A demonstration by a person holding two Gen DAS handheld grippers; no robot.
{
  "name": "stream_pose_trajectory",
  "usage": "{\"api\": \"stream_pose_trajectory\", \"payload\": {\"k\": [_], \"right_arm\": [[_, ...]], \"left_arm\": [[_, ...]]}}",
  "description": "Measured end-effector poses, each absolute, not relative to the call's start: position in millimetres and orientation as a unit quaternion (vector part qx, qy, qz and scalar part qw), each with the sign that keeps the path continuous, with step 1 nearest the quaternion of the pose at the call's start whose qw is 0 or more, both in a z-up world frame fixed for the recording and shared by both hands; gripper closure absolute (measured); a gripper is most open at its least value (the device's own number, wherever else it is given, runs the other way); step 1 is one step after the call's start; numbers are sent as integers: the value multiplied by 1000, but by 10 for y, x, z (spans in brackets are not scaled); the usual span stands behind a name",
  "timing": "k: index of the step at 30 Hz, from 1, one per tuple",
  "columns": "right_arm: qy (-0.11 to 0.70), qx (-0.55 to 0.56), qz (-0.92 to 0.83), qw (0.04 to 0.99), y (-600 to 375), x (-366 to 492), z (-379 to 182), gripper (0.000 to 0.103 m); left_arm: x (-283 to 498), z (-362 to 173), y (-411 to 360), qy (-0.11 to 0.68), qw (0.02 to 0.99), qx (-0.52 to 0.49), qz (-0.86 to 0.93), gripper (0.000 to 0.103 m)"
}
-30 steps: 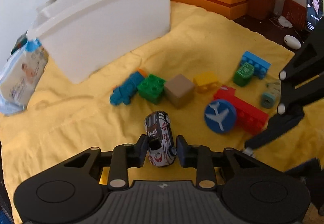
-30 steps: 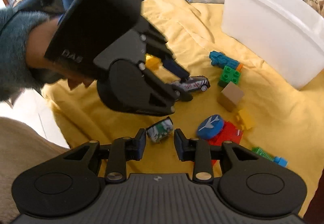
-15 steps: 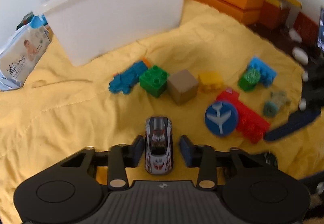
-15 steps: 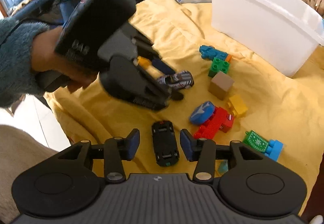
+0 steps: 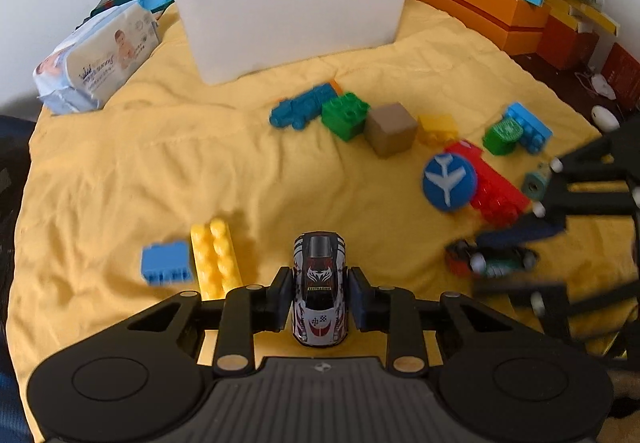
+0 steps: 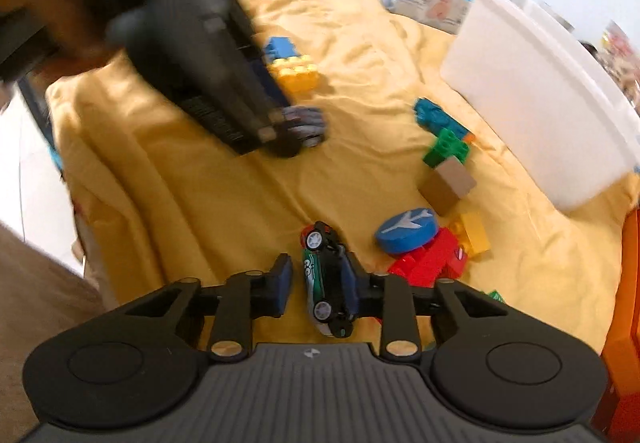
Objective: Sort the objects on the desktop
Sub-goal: 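Grasp a white-red car with the left tool while the right tool grasps a red-green car, then carry both cars over the white bin and open both tools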
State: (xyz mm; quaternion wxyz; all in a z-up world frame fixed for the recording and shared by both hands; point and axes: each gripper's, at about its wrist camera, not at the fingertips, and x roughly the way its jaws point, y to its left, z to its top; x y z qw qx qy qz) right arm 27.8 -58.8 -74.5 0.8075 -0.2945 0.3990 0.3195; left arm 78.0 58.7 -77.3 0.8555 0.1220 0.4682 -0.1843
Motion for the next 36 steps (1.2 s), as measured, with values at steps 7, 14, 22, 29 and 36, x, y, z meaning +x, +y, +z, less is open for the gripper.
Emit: {"api": "stream_pose_trajectory", "payload": {"k": [7, 14, 22, 29, 36], "right_arm": [[464, -74, 311, 826, -841, 604, -569, 84], [494, -4, 269, 826, -1016, 767, -710, 60], [456, -141, 275, 835, -768, 596, -592, 61], [479, -155, 276, 819, -752, 617, -750, 70], [438, -126, 258, 852, -855, 809, -316, 70]], "left_arm": [[579, -784, 566, 465, 858, 125, -180, 70], [583, -817, 528, 467, 857, 129, -176, 69], [567, -818, 513, 469, 856, 132, -172, 69], [582, -790, 551, 468, 858, 117, -178, 70], [798, -379, 546, 428, 876, 109, -196, 70]]}}
